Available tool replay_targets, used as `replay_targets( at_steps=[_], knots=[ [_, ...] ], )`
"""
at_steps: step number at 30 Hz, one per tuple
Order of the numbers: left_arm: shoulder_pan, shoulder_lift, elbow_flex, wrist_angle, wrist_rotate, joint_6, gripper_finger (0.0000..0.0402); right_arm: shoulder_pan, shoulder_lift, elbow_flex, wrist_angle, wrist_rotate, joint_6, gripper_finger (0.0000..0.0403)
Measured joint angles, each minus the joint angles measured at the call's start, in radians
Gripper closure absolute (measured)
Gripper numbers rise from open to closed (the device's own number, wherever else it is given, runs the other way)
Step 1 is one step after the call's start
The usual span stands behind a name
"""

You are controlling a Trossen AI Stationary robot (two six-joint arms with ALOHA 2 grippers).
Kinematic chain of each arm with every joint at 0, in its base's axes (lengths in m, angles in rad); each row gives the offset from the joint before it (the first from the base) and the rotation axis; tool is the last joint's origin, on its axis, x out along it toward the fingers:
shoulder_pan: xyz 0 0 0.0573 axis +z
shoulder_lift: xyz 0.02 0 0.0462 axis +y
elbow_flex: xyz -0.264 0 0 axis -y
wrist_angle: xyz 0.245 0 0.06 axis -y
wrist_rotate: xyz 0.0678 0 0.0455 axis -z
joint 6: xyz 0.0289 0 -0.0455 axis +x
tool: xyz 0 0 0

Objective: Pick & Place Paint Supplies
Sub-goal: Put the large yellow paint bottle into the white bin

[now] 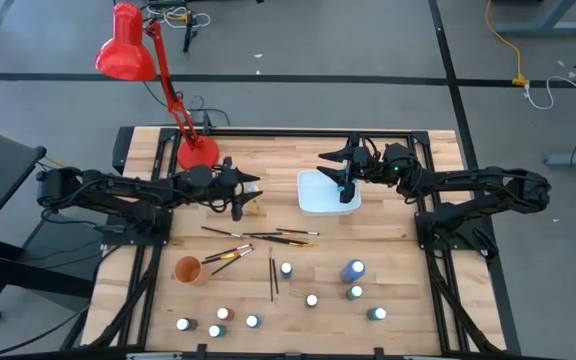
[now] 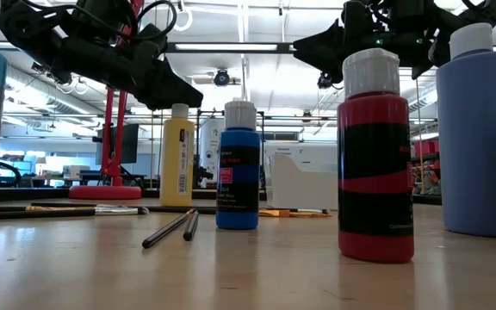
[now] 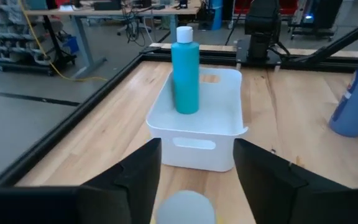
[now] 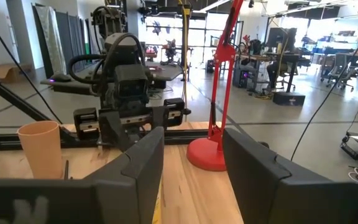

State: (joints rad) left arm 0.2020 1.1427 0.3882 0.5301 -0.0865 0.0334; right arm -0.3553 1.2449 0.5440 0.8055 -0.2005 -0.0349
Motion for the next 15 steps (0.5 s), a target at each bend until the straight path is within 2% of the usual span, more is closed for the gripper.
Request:
replay_targets(
  at_steps=[4, 8, 15],
  knots=[
    [0.0, 0.0, 0.0, -0.04, -0.064, -0.022, 0.0172, 0.0, 0.0, 0.0, 0.0, 0.0, -0.001, 0.0234],
    [-0.004, 0.006, 0.0, -0.121, -0.072, -0.068, 0.0173, 0.0, 0.0, 0.0, -0.013, 0.0, -0.001, 0.0234],
    [-0.014, 0.005, 0.001, -0.08, -0.089, -0.023, 0.0205, 0.0, 0.0, 0.0, -0.016, 0.0, -0.001, 0.0234]
  ],
)
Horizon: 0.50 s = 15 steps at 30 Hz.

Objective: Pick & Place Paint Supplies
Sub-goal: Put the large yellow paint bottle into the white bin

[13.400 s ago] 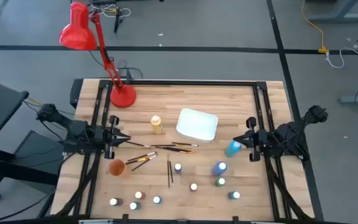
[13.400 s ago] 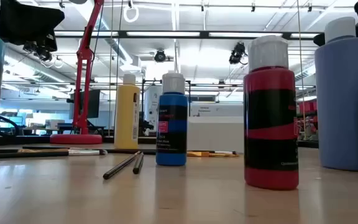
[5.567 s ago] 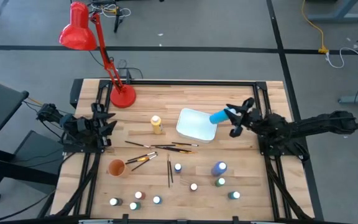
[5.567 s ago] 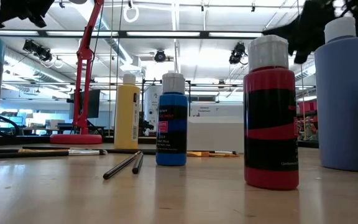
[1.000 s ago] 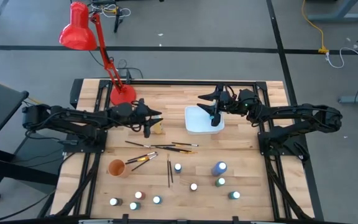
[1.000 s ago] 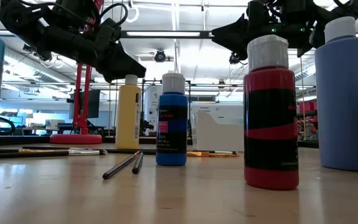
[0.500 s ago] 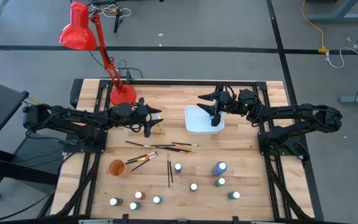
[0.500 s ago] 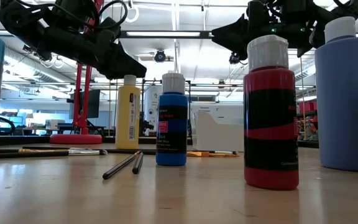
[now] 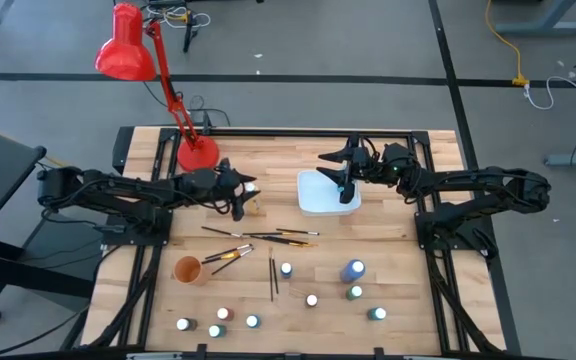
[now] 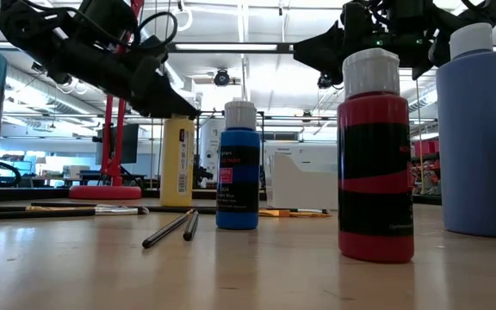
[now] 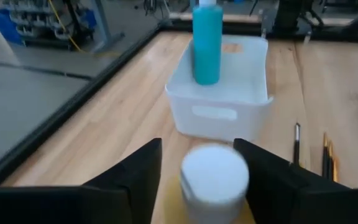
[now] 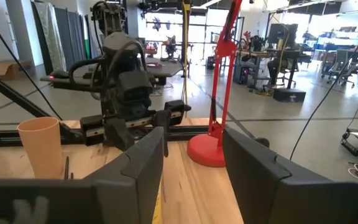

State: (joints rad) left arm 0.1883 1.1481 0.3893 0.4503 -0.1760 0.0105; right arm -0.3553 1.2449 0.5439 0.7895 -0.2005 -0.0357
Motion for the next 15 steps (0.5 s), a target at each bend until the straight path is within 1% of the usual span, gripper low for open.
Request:
replay_targets(
  at_steps=[2, 6, 12, 13, 15],
  knots=[
    [0.0, 0.0, 0.0, 0.021, 0.002, 0.002, 0.0227, 0.0, 0.0, 0.0, 0.0, 0.0, 0.0, 0.0234],
    [0.0, 0.0, 0.0, 0.011, 0.012, -0.029, 0.0277, 0.0, 0.0, 0.0, 0.0, 0.0, 0.0, 0.0234],
    [0.0, -0.001, 0.0, 0.008, 0.009, -0.059, 0.0279, 0.0, 0.0, 0.0, 0.0, 0.0, 0.017, 0.0234],
    [0.0, -0.001, 0.0, 0.008, 0.009, -0.059, 0.0275, 0.0, 0.0, 0.0, 0.0, 0.0, 0.024, 0.0234],
    [0.0, -0.001, 0.0, 0.008, 0.005, -0.059, 0.0241, 0.0, 0.0, 0.0, 0.0, 0.0, 0.027, 0.0234]
  ],
)
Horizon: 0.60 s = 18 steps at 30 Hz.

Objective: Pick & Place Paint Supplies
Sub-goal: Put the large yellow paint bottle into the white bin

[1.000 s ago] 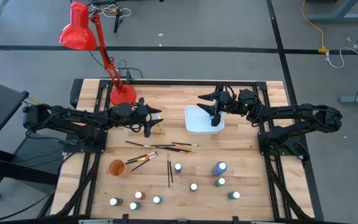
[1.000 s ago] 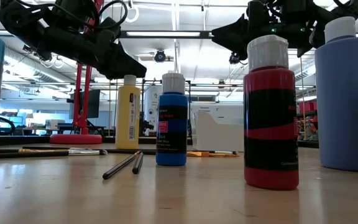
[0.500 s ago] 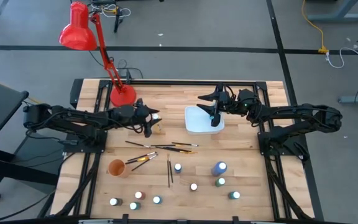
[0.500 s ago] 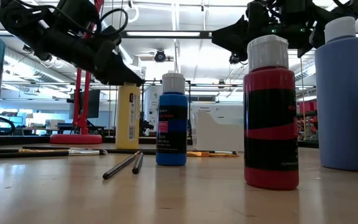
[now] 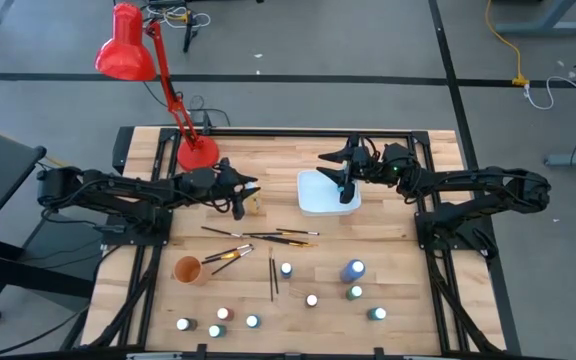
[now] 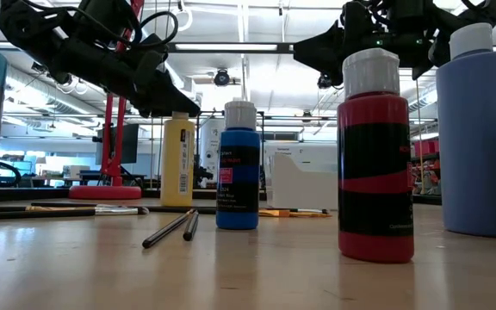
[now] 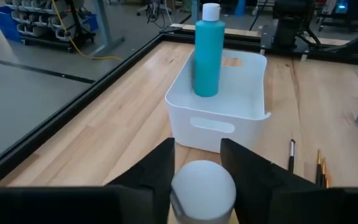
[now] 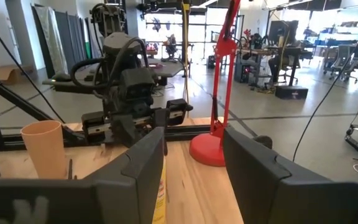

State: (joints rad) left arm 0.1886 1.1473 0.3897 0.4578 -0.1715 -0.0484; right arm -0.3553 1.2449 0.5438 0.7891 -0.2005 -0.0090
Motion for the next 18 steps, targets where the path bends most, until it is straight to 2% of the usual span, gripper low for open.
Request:
replay_targets(
  at_steps=[5, 8, 12, 18],
  knots=[
    [0.0, 0.0, 0.0, 0.0, 0.005, 0.014, 0.0143, 0.0, 0.0, 0.0, 0.0, 0.0, 0.001, 0.0234],
    [0.0, 0.0, 0.0, -0.015, 0.01, 0.002, 0.0121, 0.0, 0.0, 0.0, 0.0, 0.0, 0.001, 0.0234],
    [0.0, 0.0, 0.0, -0.066, -0.009, -0.019, 0.0133, 0.0, 0.0, 0.0, 0.0, 0.0, 0.001, 0.0234],
    [0.0, 0.0, 0.0, -0.013, 0.005, -0.015, 0.0201, 0.0, 0.0, 0.0, -0.001, 0.0, 0.001, 0.0234]
  ],
)
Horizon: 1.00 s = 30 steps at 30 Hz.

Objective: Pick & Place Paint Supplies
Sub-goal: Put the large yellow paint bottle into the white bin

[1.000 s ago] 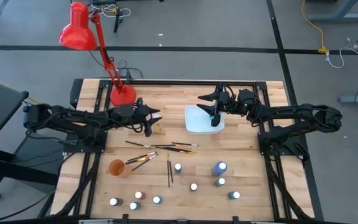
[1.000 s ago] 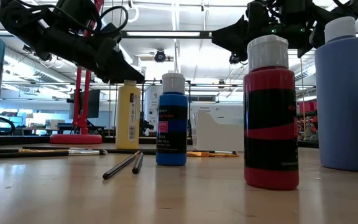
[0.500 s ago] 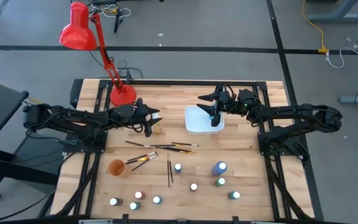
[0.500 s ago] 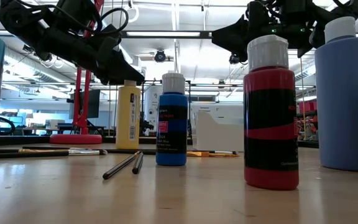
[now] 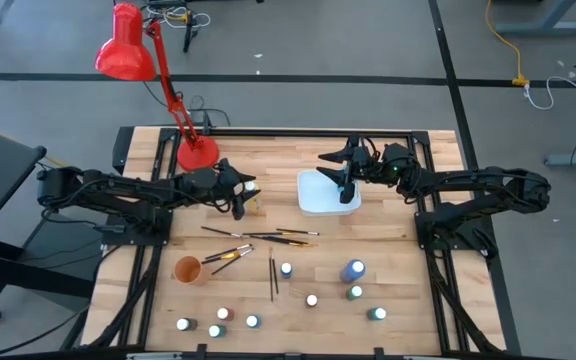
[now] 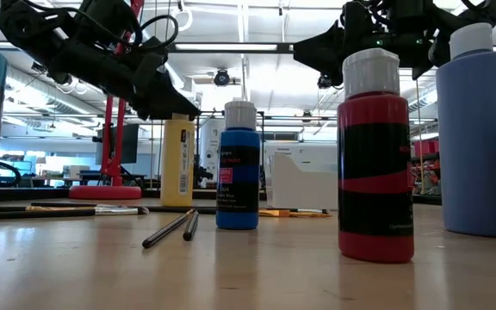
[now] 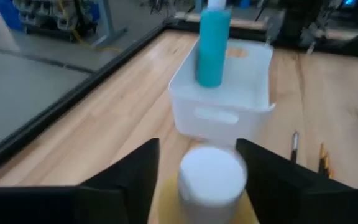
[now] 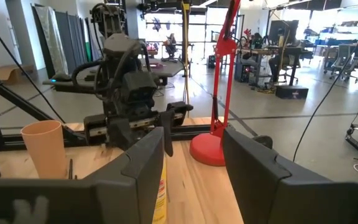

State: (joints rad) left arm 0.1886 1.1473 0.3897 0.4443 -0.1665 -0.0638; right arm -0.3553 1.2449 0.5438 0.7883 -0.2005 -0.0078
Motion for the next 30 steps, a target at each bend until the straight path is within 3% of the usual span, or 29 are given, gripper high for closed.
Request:
replay_targets(
  at_steps=[5, 15, 19, 27, 30],
  knots=[
    [-0.001, 0.0, 0.0, 0.001, -0.035, -0.002, 0.0279, 0.0, 0.0, 0.0, 0.0, 0.0, 0.0, 0.0234],
    [-0.001, 0.001, 0.011, 0.018, -0.052, -0.029, 0.0277, 0.0, 0.0, 0.0, -0.001, 0.0, 0.003, 0.0234],
    [0.0, 0.0, 0.012, 0.038, -0.047, -0.011, 0.026, 0.0, 0.0, 0.0, -0.001, 0.0, 0.006, 0.0234],
    [0.0, -0.002, 0.015, 0.041, -0.027, -0.011, 0.0301, 0.0, 0.0, 0.0, -0.001, 0.0, 0.003, 0.0234],
    [0.0, -0.002, 0.014, 0.041, 0.026, -0.02, 0.0297, 0.0, 0.0, 0.0, -0.001, 0.0, 0.003, 0.0234]
  ],
)
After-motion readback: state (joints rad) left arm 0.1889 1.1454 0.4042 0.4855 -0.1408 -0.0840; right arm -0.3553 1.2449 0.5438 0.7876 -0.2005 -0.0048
